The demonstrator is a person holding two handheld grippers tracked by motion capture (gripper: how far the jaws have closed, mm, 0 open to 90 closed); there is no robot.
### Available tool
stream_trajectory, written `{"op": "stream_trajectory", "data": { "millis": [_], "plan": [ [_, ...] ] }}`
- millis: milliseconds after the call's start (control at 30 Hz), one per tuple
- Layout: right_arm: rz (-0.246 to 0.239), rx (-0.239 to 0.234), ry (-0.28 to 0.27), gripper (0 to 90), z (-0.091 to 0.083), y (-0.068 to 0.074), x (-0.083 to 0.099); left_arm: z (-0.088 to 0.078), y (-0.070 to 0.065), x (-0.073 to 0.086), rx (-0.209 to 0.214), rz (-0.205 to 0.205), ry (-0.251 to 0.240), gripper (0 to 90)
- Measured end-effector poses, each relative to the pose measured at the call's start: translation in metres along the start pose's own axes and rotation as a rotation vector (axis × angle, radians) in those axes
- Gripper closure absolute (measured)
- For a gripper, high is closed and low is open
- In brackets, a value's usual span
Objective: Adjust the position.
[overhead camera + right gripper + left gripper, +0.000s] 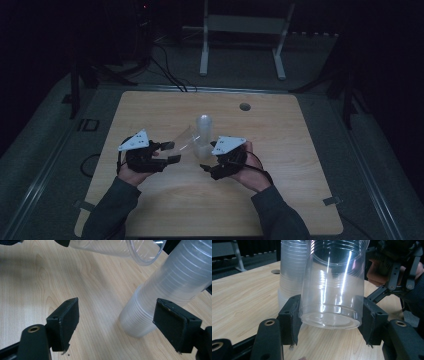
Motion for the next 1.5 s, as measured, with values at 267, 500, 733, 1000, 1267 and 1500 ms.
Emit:
{"op": "stream_trajectory", "data": {
  "millis": [267, 500, 733, 1000, 1267, 1500],
  "plan": [
    [0.014, -0.003, -0.013, 20.4, 0.001, 0.0, -0.001, -0.002, -0.002, -0.003, 0.019, -0.009, -0.019, 41.4],
    [0.039, -0.01, -0.027, 20.4, 0.002, 0.0, -0.003, -0.003, -0.005, -0.006, 0.034, -0.011, -0.036, 41.4],
    [0.057, -0.023, -0.049, 20.4, 0.001, 0.0, -0.006, -0.004, -0.006, -0.009, 0.057, -0.024, -0.059, 41.5],
    [0.069, -0.039, -0.073, 20.4, 0.002, 0.002, -0.011, -0.004, -0.008, -0.009, 0.078, -0.026, -0.07, 41.4],
    [0.103, -0.071, -0.124, 20.4, 0.0, 0.003, -0.019, -0.004, -0.01, -0.011, 0.104, -0.043, -0.098, 41.4],
    [0.13, -0.098, -0.171, 20.4, -0.002, 0.004, -0.026, -0.006, -0.013, -0.015, 0.135, -0.051, -0.13, 41.5]
  ]
}}
Point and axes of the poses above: each handheld gripper's, and its own axes: z roughly forward along the jaws, x roughly out of its underside, y roughly to its left, the point moved 10 cm from there along z, roughly forward along the jaws, and after that the axes turned 5 degrees about -x, right-handed, at the moved point
